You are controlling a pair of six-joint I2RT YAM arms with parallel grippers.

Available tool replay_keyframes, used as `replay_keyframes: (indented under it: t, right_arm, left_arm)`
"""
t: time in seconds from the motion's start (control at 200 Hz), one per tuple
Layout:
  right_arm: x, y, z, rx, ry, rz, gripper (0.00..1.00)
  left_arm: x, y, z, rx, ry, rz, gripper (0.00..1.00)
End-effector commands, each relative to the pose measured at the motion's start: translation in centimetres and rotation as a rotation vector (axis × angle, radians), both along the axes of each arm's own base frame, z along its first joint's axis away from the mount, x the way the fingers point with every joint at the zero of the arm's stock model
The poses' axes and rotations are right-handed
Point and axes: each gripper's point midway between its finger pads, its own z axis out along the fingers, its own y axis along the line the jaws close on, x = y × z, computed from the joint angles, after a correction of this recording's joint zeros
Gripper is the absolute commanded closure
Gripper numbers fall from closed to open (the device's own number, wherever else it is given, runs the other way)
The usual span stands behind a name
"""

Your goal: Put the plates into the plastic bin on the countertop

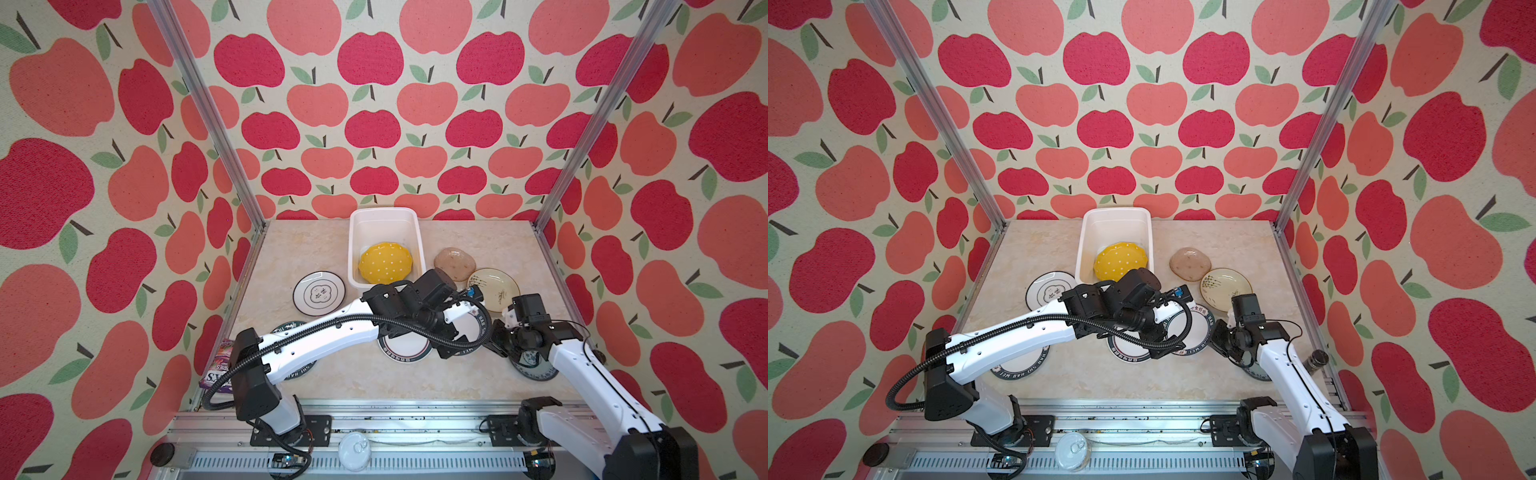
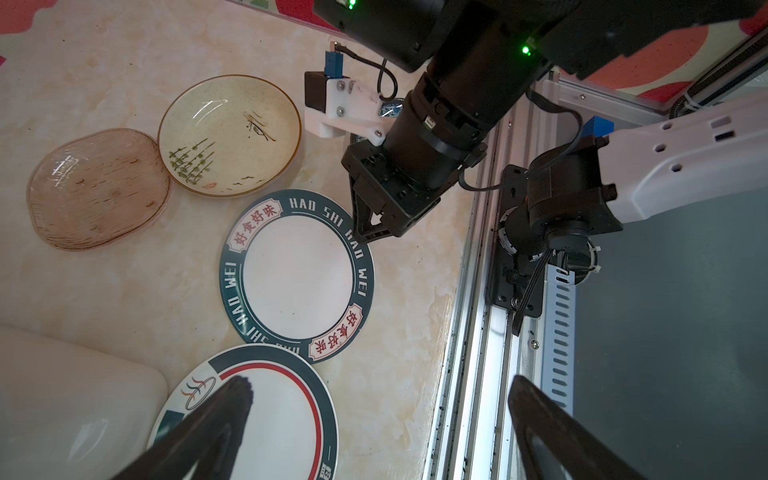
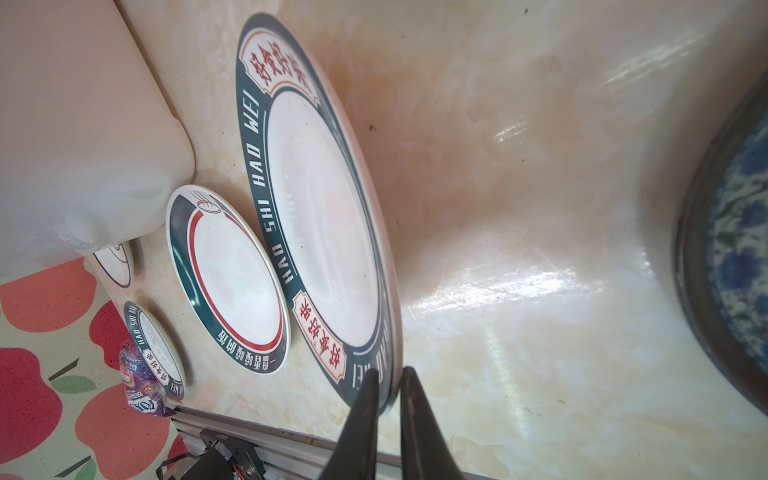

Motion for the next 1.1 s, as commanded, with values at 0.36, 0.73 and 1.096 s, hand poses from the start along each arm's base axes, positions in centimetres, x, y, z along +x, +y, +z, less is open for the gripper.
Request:
replay_keyframes:
  t: [0.36, 0.73, 1.096]
  right_arm:
    - [2.5, 1.4, 1.5, 0.001, -0.110, 0.083, 0.76]
    - [4.5, 2.9, 1.2, 0.062, -0.199, 0.118, 0.73]
    - [6.2, 5.5, 1.3, 0.184, -0.240, 0.183, 0.73]
  left_arm:
    - [-0.3, 0.2, 0.0, -0.008, 0.004, 0.007, 0.01]
    - [-0.4, 0.3, -0.3, 0.006, 0.016, 0.007, 0.01]
    - [-0.4, 0.4, -0.8, 0.027, 0.030, 0.012, 0.01]
